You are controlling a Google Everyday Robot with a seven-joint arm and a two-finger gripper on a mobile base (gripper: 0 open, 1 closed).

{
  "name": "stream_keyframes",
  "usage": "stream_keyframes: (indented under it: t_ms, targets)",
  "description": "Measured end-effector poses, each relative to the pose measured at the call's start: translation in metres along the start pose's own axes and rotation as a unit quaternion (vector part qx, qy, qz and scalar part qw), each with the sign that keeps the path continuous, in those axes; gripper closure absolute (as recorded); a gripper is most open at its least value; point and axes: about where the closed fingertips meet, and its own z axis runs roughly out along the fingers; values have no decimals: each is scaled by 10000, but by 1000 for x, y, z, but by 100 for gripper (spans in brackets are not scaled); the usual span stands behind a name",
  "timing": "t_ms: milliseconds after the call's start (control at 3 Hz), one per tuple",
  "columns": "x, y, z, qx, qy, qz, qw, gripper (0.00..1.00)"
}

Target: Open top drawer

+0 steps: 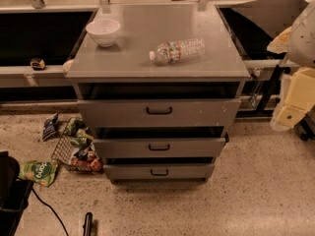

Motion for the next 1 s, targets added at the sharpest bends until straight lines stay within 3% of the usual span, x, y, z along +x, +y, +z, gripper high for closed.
stream_keyframes:
  t_ms: [333, 667, 1000]
  targets:
    - [0, 0, 0, 0, 0, 0, 10000, 0]
    - [2, 1, 27, -1, -14, -314, 9995, 0]
    - [4, 4, 91, -145, -234, -818, 9963, 0]
